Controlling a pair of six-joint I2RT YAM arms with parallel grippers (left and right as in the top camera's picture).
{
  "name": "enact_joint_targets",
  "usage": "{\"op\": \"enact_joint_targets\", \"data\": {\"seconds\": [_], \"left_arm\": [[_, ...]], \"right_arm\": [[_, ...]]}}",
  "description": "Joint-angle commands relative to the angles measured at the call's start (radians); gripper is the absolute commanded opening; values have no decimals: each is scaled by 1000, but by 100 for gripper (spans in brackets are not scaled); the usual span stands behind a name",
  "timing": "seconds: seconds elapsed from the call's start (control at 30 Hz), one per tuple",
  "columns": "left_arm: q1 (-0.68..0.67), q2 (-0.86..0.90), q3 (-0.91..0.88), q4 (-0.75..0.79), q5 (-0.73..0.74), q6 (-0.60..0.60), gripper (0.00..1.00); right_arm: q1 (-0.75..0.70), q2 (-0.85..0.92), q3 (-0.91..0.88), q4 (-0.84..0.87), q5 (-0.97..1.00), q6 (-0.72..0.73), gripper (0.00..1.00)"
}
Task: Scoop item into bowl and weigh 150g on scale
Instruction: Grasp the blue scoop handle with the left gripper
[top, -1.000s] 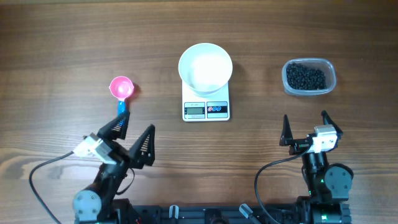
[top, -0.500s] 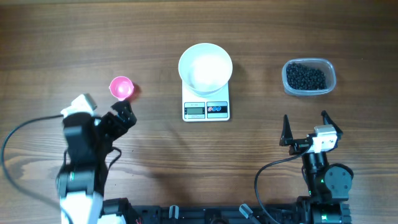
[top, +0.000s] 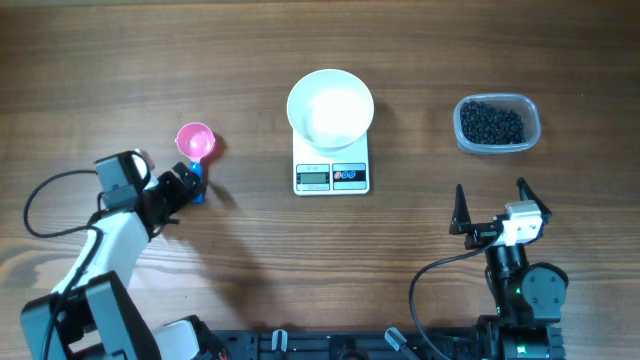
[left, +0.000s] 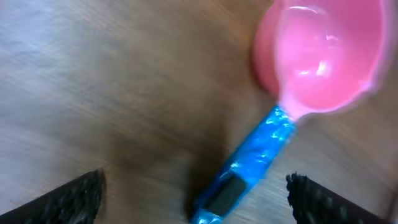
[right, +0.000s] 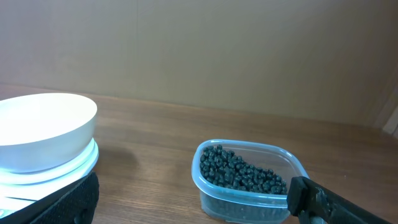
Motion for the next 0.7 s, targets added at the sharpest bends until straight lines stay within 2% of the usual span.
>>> {"op": "enact_joint_targets", "data": {"seconds": [0.0, 0.27, 0.67], "left_arm": [[98, 74, 7, 5, 350, 225, 100], [116, 100, 7, 10, 441, 273, 98], [116, 205, 7, 68, 467, 268, 97]], "right_arm": [[-2, -4, -1, 3, 14, -9, 100], [-3, -4, -1, 3, 14, -9, 100], [-2, -4, -1, 3, 14, -9, 100]]}}
